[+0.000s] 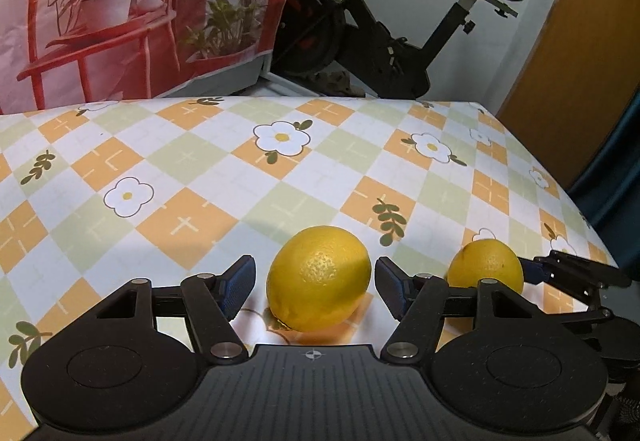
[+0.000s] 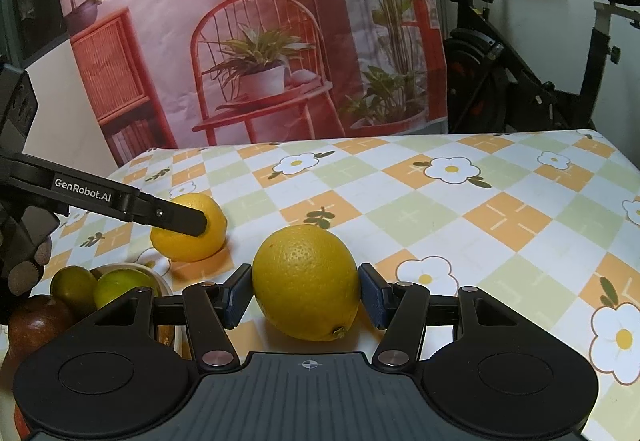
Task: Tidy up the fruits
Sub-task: 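Grasp the other yellow lemon with the left tool while the right tool holds its lemon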
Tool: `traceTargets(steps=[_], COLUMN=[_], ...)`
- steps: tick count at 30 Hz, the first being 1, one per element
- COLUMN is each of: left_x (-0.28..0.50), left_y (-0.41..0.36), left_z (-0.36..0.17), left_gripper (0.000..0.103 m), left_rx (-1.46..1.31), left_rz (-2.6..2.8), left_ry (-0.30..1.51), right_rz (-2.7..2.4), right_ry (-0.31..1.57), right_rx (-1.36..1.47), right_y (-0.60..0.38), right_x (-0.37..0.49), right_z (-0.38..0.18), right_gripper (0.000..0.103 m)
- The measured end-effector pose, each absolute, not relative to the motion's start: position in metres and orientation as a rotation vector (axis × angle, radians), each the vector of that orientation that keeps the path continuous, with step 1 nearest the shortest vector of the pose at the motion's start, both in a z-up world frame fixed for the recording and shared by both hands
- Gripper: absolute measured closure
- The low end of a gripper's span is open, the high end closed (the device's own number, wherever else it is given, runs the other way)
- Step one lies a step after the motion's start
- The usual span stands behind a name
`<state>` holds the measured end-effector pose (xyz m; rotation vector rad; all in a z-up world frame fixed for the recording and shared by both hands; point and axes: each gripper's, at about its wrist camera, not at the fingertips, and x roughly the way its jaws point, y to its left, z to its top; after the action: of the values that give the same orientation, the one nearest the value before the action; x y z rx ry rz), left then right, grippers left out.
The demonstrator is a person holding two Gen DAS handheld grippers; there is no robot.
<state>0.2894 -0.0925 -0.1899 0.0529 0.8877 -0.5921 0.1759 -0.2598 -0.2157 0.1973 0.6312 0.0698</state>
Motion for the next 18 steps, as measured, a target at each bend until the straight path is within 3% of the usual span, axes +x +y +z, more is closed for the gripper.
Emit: traceTargets(steps=[5, 18], left_x=[0.2884, 0.2799], left_y=[-0.0955, -0.0959], left_z=[-0.1902, -0.1895], left_gripper=[0.041, 0.042], left_rx=[0.078, 0.105], left_rz=[-0.597, -0.594], left_ry=[0.897, 0.871], right_rz=[0.071, 0.071], right_ry=[0.631, 0.631], right_rx=[0.204, 0.203], right_y=[-0.26, -0.2606], right_x=[0.1756, 0.1757], right_z=[-0.2158, -0.216], right_gripper=[0.05, 0.05])
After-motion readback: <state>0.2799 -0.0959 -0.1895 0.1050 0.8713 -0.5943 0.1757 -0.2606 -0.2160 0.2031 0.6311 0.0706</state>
